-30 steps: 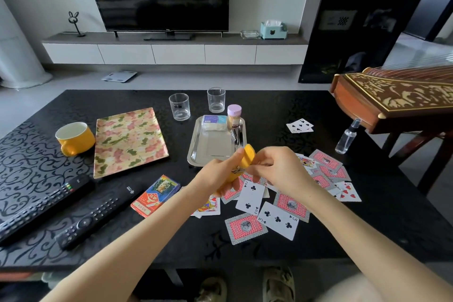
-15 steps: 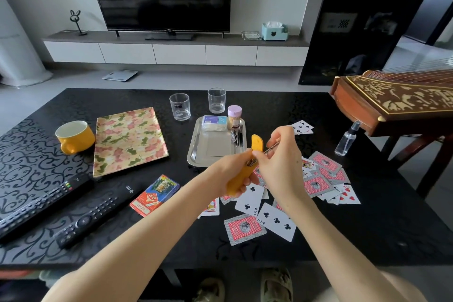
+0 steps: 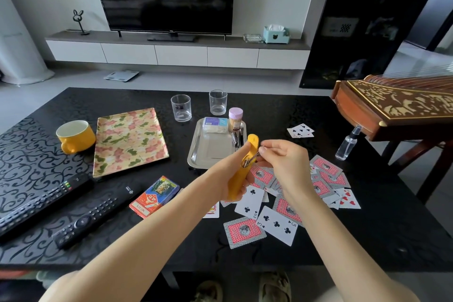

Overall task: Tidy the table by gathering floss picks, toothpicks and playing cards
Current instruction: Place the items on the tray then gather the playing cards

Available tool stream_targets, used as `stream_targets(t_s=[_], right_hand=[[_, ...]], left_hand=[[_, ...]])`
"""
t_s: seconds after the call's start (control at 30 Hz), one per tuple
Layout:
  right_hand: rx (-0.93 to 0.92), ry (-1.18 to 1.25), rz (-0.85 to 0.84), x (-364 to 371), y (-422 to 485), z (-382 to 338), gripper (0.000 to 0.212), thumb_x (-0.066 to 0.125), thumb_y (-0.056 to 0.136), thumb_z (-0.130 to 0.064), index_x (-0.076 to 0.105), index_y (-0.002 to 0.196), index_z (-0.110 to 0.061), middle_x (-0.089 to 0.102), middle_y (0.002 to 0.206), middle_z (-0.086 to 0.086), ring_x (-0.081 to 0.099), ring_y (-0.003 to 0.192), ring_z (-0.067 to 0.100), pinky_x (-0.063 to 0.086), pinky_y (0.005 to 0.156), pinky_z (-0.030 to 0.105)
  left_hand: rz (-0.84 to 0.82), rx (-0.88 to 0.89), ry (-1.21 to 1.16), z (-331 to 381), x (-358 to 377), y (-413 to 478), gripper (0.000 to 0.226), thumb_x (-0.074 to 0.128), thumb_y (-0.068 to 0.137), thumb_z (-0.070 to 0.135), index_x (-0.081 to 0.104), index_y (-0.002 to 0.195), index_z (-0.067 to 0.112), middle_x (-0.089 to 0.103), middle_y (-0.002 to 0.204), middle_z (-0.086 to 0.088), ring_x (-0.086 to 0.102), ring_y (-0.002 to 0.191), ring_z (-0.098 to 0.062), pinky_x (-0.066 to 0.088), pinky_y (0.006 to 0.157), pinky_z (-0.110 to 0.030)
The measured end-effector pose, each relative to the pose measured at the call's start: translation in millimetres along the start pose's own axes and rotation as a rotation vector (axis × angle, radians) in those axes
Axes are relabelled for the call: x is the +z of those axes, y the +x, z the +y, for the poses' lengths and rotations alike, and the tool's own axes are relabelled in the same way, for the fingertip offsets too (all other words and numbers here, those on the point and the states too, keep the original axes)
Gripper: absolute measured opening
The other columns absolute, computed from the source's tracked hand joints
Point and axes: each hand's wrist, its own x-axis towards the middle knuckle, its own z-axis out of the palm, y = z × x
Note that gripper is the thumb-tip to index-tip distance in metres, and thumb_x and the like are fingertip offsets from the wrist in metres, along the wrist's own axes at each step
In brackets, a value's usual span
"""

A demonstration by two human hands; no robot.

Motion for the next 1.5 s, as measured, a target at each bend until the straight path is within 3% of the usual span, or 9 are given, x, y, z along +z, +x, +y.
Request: stream_targets(t_s=[0.23, 0.47, 0.53, 0.67, 0.73, 0.9, 1.03, 1.37, 1.5], right_hand=[[-0.241, -0.197, 0.21, 9, -5, -2, 0.014, 0.066, 0.086, -0.014, 0.072, 0.098, -0.01, 0.06, 0.079, -0.011, 0.054, 0.07, -0.006, 0.04, 0.061, 0.006], [-0.34, -0.337, 0.054, 11, 4, 10, 0.013, 0.068, 0.085, -0.018, 0.072, 0.096, -0.012, 0.067, 0.088, -0.004, 0.058, 0.079, 0.005, 0.049, 0.067, 0.019], [-0.263, -0.285, 0.011, 9, 7, 9, 0.01, 0.071, 0.082, -0.019, 0.071, 0.092, -0.015, 0.065, 0.088, -0.006, 0.058, 0.082, 0.008, 0.051, 0.069, 0.024], [0.394, 0.206, -0.141, 6, 12, 3, 0.015, 0.073, 0.08, -0.024, 0.067, 0.092, -0.016, 0.062, 0.085, -0.002, 0.056, 0.083, 0.014, 0.046, 0.068, 0.026], [0.527, 0.348, -0.175, 4, 11, 2, 0.016, 0.072, 0.08, -0.025, 0.067, 0.089, -0.013, 0.061, 0.08, 0.002, 0.055, 0.079, 0.018, 0.047, 0.068, 0.031], [0.25, 0.015, -0.081, -1, 13, 1, 0.027, 0.063, 0.087, -0.028, 0.062, 0.07, -0.008, 0.056, 0.064, 0.005, 0.05, 0.06, 0.014, 0.043, 0.058, 0.028], [0.274, 0.029, -0.123, -7, 20, 1, 0.029, 0.06, 0.09, -0.023, 0.06, 0.065, -0.008, 0.056, 0.059, 0.004, 0.05, 0.055, 0.013, 0.043, 0.051, 0.023], [-0.048, -0.261, -0.052, 2, 11, -6, 0.033, 0.054, 0.092, -0.037, 0.055, 0.075, -0.009, 0.052, 0.063, 0.001, 0.047, 0.056, 0.01, 0.039, 0.053, 0.025], [0.272, 0.228, -0.195, -3, 17, -9, 0.032, 0.056, 0.092, -0.027, 0.046, 0.067, -0.011, 0.041, 0.056, 0.001, 0.036, 0.05, 0.012, 0.029, 0.048, 0.024]], left_hand=[[0.008, -0.08, -0.108, 2, 7, 4, 0.063, 0.044, 0.083, 0.068, 0.057, 0.061, 0.01, 0.054, 0.06, -0.004, 0.043, 0.054, -0.011, 0.037, 0.058, -0.021], [0.023, -0.047, 0.063, 1, 4, 2, 0.066, 0.032, 0.088, 0.067, 0.054, 0.064, 0.01, 0.051, 0.062, -0.005, 0.041, 0.055, -0.011, 0.036, 0.055, -0.02], [0.024, -0.031, 0.093, 0, 2, 2, 0.065, 0.031, 0.088, 0.067, 0.053, 0.068, 0.01, 0.051, 0.065, -0.005, 0.041, 0.057, -0.011, 0.036, 0.056, -0.02], [0.038, 0.064, 0.123, -2, 4, 6, 0.062, 0.037, 0.083, 0.071, 0.052, 0.07, 0.013, 0.052, 0.062, -0.004, 0.041, 0.058, -0.01, 0.035, 0.057, -0.02], [0.059, 0.126, 0.17, -5, 6, 10, 0.063, 0.041, 0.08, 0.074, 0.054, 0.073, 0.012, 0.053, 0.057, -0.002, 0.041, 0.054, -0.011, 0.035, 0.054, -0.021], [0.129, 0.231, 0.324, -11, 1, 18, 0.054, 0.048, 0.085, 0.063, 0.056, 0.083, 0.009, 0.056, 0.054, -0.001, 0.039, 0.045, -0.01, 0.034, 0.047, -0.019], [0.023, 0.212, 0.172, -9, -2, 13, 0.044, 0.047, 0.09, 0.051, 0.053, 0.074, 0.011, 0.054, 0.058, -0.004, 0.042, 0.053, -0.011, 0.036, 0.057, -0.02], [-0.113, 0.239, 0.165, -6, 3, 9, 0.067, 0.029, 0.077, 0.079, 0.049, 0.063, 0.017, 0.056, 0.056, -0.004, 0.043, 0.053, -0.014, 0.034, 0.054, -0.021], [-0.145, 0.306, 0.175, -7, -1, 8, 0.067, 0.029, 0.077, 0.079, 0.046, 0.059, 0.017, 0.052, 0.051, 0.0, 0.043, 0.045, -0.011, 0.035, 0.05, -0.021]])
